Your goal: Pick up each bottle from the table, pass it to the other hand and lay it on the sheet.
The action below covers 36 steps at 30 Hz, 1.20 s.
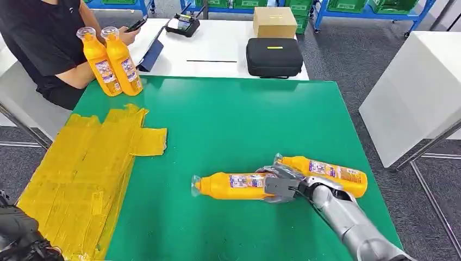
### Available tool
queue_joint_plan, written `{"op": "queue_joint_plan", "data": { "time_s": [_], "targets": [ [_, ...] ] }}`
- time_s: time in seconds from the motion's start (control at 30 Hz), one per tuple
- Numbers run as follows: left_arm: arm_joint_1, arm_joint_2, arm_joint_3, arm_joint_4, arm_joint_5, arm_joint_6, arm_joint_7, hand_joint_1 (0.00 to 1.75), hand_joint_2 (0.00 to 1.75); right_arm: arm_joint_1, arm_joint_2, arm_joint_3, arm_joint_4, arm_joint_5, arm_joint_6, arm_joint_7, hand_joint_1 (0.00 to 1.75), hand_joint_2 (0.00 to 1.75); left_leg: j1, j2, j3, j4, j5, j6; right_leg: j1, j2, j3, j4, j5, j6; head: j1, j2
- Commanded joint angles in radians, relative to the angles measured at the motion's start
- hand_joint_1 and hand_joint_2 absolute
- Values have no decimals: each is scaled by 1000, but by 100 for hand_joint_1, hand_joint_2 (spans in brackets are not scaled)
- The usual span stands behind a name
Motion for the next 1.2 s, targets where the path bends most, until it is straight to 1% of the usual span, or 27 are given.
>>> {"op": "queue_joint_plan", "data": {
  "time_s": [0.03, 0.07, 0.1, 0.13, 0.17, 0.2, 0.23, 0.33, 0.37, 0.43, 0.53, 0.67, 0.77, 0.8, 0.93, 1.03, 1.07, 1.1, 1.13, 1.2],
  "targets": [
    [4, -32, 51, 16, -12, -28, 1, 0, 0, 36, 81, -89, -44, -154, 44, -67, 175, 175, 0, -3, -8, -1, 1, -2, 0, -5, -7, 0, 0, -2, 0, 0],
    [3, -34, 52, 17, -14, -34, 0, 0, 0, 39, 83, -94, -62, -186, 61, -70, 175, 175, 0, -2, -7, 0, 1, -1, 0, -4, -6, 1, 0, -1, 0, 0],
    [1, -33, 51, 19, -13, -42, 0, 0, 0, 41, 84, -101, -76, -216, 74, -97, 175, 175, 0, -5, -10, 0, 2, -2, 0, -7, -9, 1, 0, -1, 0, 0],
    [-2, -29, 50, 23, -10, -52, -2, 0, 0, 44, 80, -99, -96, -265, 101, -119, 175, 175, 0, -4, -13, 0, 3, -2, 0, -6, -11, 1, 0, -1, 0, 0],
    [-8, -20, 48, 27, -4, -60, -2, 0, 0, 51, 65, -80, -131, -285, 123, -131, 175, 175, 0, -9, -16, 0, 3, -2, -1, -9, -14, 1, 0, -1, 0, 0],
    [-9, -6, 45, 27, 5, -65, -5, 0, 0, 73, 43, -53, -187, -325, 137, -131, 175, 175, 0, -8, -18, 0, 4, -1, 0, -9, -15, 1, 0, -1, 0, 0],
    [-11, 7, 47, 26, 17, -72, -2, 0, 0, 99, 28, -34, -234, -359, 156, -131, 175, 175, 0, -11, -22, 0, 5, -2, -1, -11, -17, 2, 0, -1, 0, 0],
    [-11, 10, 49, 25, 20, -71, -1, 0, 0, 122, 19, -26, -272, -380, 156, -115, 175, 175, -1, -16, -26, 0, 6, 0, -1, -18, -20, 1, -1, -1, 0, 0],
    [-11, 10, 49, 25, 20, -71, -1, 0, 0, 122, 19, -26, -272, -380, 156, -115, 175, 175, -1, -16, -26, 0, 6, 0, -1, -18, -20, 1, -1, -1, 0, 0],
    [-3, 13, 42, 24, 22, -79, -1, 0, 0, 163, 24, -1, -336, -414, 139, -115, 175, 175, -1, -16, -26, 0, 6, -1, -1, -18, -20, 1, -1, -1, 0, 0],
    [17, 3, 33, 22, 15, -102, -4, 0, 0, 215, 54, 22, -425, -467, 107, -86, 175, 175, -1, -16, -29, 0, 6, -1, -1, -18, -23, 1, -1, -1, 0, 0],
    [5, 11, -22, 58, 5, -135, 1, 0, 0, 190, 101, 47, -435, -515, 88, -76, 175, 175, -2, -13, -30, 0, 6, -1, -2, -16, -24, 2, 0, -1, 0, 0],
    [0, 16, -32, 64, 7, -133, 1, 0, 0, 185, 102, 51, -436, -522, 85, -67, 175, 175, -1, -15, -31, 0, 7, -1, -2, -18, -26, 2, 0, -1, 0, 0],
    [2, 25, -54, 68, 10, -154, 12, 0, 175, 185, 105, 54, -438, -528, 81, -69, 175, 175, -1, -15, -31, 0, 7, -1, -1, -18, -26, 1, 0, -1, 0, 0],
    [-12, 44, -214, 129, 138, -305, 92, 0, 175, 181, 174, 62, -437, -572, 35, -41, 175, 175, -1, -16, -30, -1, 7, -1, -2, -19, -25, 1, 0, -1, 0, 0],
    [-27, 79, -337, 181, 254, -392, 117, 0, 175, 160, 217, 84, -395, -589, -19, -39, 175, 175, -2, -17, -30, -1, 8, 0, -2, -19, -25, 1, 0, -1, 0, 0],
    [-33, 91, -370, 189, 274, -410, 116, 0, 175, 154, 233, 85, -384, -593, -38, -40, 175, 175, -2, -16, -30, -1, 8, -1, -2, -19, -25, 0, 0, -1, 0, 0],
    [-37, 86, -381, 190, 275, -409, 115, 0, 175, 152, 246, 85, -385, -594, -47, -38, 175, 175, -2, -16, -30, -1, 8, -1, -2, -19, -25, 1, 0, -1, 0, 0],
    [-45, 110, -425, 188, 284, -410, 111, 0, 175, 155, 259, 92, -391, -596, -68, -35, 175, 175, -2, -16, -30, -1, 8, -1, -2, -19, -25, 1, 0, -1, 0, 0],
    [-57, 117, -447, 188, 284, -411, 111, 0, 175, 162, 272, 88, -401, -619, -70, -28, 175, 175, -2, -16, -30, -1, 8, -1, -2, -19, -25, 1, 0, -2, 0, 0]
  ]
}}
